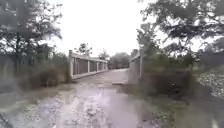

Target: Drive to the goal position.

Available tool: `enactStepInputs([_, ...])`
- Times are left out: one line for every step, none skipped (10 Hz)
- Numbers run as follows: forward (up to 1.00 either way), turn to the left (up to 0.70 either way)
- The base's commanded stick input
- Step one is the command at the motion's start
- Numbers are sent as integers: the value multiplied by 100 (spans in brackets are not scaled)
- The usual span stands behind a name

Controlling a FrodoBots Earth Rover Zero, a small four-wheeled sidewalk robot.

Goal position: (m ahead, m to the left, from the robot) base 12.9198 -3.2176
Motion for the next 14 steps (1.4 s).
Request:
enactStepInputs([100, 27])
enactStepInputs([100, 10])
enactStepInputs([100, 0])
enactStepInputs([100, 0])
enactStepInputs([100, 0])
enactStepInputs([100, 0])
enactStepInputs([100, 0])
enactStepInputs([100, 27])
enactStepInputs([100, 27])
enactStepInputs([100, 27])
enactStepInputs([100, 27])
enactStepInputs([100, 13])
enactStepInputs([100, 0])
enactStepInputs([100, 0])
